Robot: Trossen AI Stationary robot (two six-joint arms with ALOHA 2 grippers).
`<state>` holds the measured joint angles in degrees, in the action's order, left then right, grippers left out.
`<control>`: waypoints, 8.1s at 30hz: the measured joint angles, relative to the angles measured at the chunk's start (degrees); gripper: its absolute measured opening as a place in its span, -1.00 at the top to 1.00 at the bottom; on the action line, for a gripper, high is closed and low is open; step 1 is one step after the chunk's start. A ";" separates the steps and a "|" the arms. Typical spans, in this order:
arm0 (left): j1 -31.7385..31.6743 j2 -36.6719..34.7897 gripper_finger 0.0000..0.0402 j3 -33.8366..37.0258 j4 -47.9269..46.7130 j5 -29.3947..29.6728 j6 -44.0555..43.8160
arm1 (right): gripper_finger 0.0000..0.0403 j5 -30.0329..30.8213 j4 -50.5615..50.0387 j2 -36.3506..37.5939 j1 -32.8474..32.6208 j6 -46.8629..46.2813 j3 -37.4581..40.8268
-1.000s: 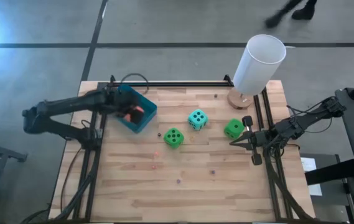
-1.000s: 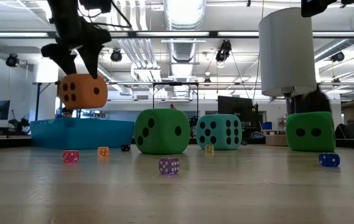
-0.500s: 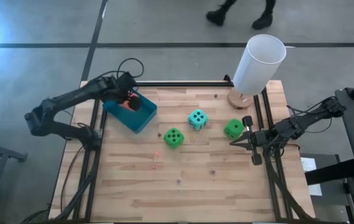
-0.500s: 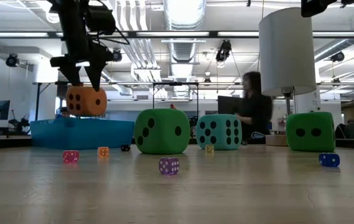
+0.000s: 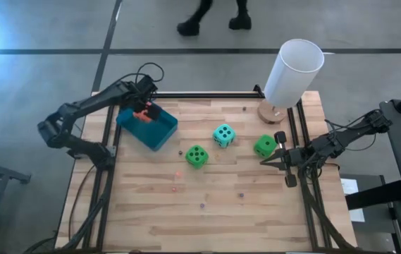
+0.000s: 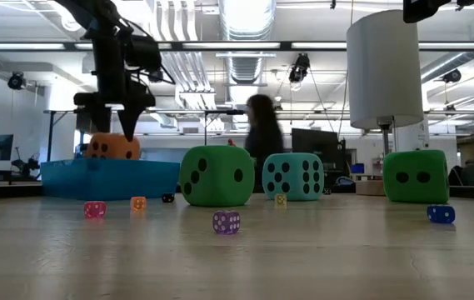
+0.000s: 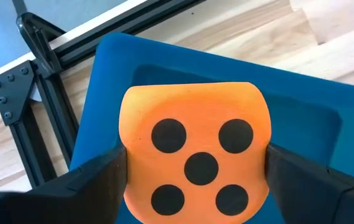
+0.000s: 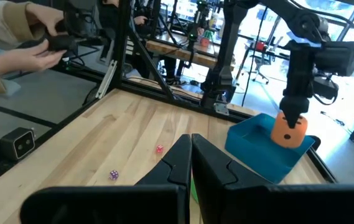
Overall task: Pick & Place Dice
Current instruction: Put the big orange dice into the blue bin, then put the big green dice on the left into the blue bin
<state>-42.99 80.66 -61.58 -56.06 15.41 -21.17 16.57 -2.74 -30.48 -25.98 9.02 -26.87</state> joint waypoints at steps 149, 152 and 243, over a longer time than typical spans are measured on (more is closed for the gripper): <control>50.83 11.79 -0.86 -7.56 17.67 1.72 -20.63 | 0.96 0.01 0.00 0.00 0.02 0.01 -0.02; 50.81 11.80 -0.85 -7.54 18.05 2.20 -20.27 | 0.96 0.01 0.00 0.01 0.00 0.00 -0.02; 45.19 26.49 -0.78 -17.69 12.99 -1.71 -20.65 | 0.96 1.50 -10.38 0.00 0.02 -2.59 -0.02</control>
<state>2.20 107.15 -79.27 -43.06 13.70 -41.82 18.06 -13.13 -30.48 -25.96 6.43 -26.89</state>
